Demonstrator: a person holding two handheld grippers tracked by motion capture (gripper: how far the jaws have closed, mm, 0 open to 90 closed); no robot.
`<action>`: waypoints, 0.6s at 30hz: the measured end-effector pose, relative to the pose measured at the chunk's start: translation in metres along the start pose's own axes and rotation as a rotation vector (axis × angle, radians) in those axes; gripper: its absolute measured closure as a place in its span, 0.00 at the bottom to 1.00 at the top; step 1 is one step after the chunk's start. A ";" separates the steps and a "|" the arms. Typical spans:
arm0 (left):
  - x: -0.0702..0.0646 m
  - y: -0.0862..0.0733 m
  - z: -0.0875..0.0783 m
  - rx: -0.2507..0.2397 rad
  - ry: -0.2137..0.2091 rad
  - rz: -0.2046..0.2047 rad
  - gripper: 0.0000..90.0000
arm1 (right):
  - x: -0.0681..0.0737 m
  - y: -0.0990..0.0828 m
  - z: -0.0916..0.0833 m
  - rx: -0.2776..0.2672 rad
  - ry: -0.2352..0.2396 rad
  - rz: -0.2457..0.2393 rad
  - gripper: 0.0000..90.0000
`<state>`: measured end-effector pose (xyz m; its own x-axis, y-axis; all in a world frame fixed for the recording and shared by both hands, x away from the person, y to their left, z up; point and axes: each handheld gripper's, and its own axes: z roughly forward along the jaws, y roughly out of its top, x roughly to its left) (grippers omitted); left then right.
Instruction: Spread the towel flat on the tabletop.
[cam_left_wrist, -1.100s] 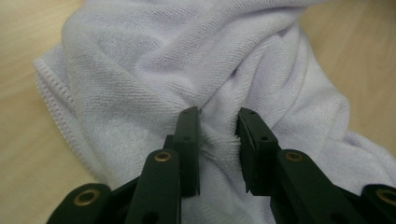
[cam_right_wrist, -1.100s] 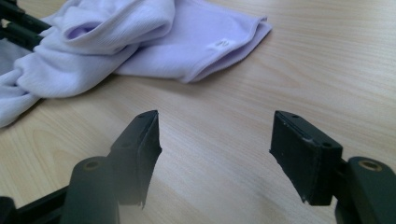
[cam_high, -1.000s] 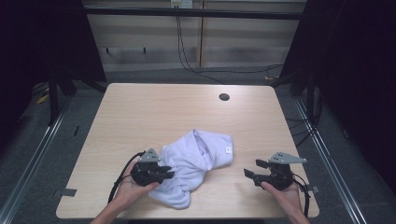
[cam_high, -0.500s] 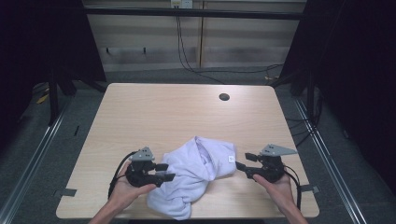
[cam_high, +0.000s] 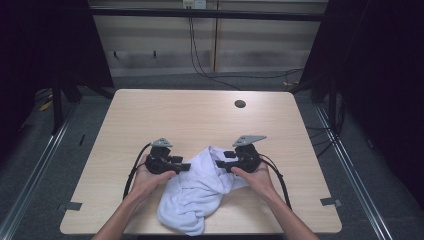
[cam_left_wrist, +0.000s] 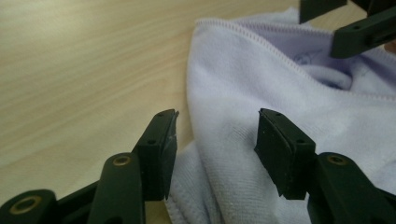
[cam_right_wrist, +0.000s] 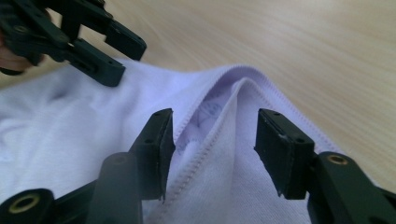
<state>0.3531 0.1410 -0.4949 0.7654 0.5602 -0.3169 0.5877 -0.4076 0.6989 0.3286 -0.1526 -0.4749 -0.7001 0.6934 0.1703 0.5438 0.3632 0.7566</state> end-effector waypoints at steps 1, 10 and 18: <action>0.000 -0.001 0.002 0.007 0.009 0.006 0.54 | 0.000 -0.001 0.004 0.020 -0.004 0.002 0.54; -0.003 -0.003 -0.006 -0.006 -0.007 0.037 0.88 | -0.004 -0.010 0.009 0.048 0.024 0.026 0.97; -0.003 0.002 -0.053 -0.214 -0.003 -0.004 0.92 | -0.027 0.002 -0.035 -0.075 -0.050 0.089 0.98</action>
<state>0.3384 0.1765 -0.4584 0.7641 0.5592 -0.3216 0.5219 -0.2430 0.8177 0.3327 -0.1922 -0.4556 -0.6260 0.7515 0.2083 0.5649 0.2529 0.7854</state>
